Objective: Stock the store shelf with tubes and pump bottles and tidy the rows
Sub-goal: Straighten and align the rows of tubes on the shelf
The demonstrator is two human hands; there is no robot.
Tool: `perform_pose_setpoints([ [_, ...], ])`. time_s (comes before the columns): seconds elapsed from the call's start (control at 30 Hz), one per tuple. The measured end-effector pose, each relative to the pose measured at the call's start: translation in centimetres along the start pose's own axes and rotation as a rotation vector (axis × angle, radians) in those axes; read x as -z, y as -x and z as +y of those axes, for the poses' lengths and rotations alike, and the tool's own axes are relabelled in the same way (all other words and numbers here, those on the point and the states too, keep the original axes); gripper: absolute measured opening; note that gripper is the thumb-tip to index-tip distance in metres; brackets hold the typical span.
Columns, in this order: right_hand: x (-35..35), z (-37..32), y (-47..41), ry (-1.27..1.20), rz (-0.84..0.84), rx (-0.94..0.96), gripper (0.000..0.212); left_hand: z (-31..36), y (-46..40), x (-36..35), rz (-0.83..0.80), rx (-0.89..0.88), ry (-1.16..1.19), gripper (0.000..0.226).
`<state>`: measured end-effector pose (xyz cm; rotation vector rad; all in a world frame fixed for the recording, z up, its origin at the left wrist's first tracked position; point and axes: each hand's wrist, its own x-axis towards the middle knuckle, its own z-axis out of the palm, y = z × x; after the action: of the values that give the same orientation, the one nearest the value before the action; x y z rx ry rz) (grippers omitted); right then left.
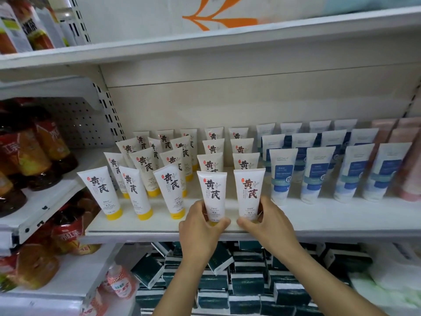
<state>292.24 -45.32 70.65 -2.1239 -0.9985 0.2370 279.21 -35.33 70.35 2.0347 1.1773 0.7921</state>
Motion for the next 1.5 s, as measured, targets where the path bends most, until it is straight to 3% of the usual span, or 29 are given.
perform_pose_setpoints([
  [0.1, 1.2, 0.0, 0.9, -0.107, -0.038, 0.000, 0.064, 0.1, 1.1, 1.0, 0.050, -0.004, 0.113, 0.080],
  [0.3, 5.3, 0.4, 2.0, -0.166, 0.102, 0.118, 0.054, 1.7, 3.1, 5.3, 0.208, -0.220, 0.223, 0.040],
  [0.4, 7.4, -0.6, 1.1, -0.226, 0.187, 0.206, 0.030, 3.7, 2.1, 7.8, 0.239, -0.364, 0.169, 0.019],
  [0.5, 9.3, -2.2, -0.5, -0.208, 0.237, 0.303, 0.004, 5.7, -0.1, 10.1, 0.207, -0.494, 0.066, 0.020],
  [0.6, 11.3, -4.1, -2.0, -0.143, 0.251, 0.393, 0.005, 7.3, -3.2, 11.9, 0.169, -0.574, 0.002, 0.018],
  [0.73, 13.4, -6.8, -4.4, -0.011, 0.175, 0.446, 0.007, 8.5, -7.7, 13.2, 0.078, -0.601, -0.144, 0.013],
  [0.97, 12.0, -11.9, -9.3, 0.452, -0.066, 0.578, 0.012, 9.0, -12.5, 12.3, -0.130, -0.640, -0.662, 0.018],
  [1.17, 9.8, -13.3, -12.0, 0.687, -0.214, 0.520, 0.014, 8.7, -14.4, 11.1, -0.250, -0.619, -0.710, 0.013],
  [1.5, 8.5, -13.0, -13.1, 0.620, -0.314, 0.499, 0.018, 8.8, -15.3, 9.4, -0.291, -0.629, -0.705, 0.020],
])
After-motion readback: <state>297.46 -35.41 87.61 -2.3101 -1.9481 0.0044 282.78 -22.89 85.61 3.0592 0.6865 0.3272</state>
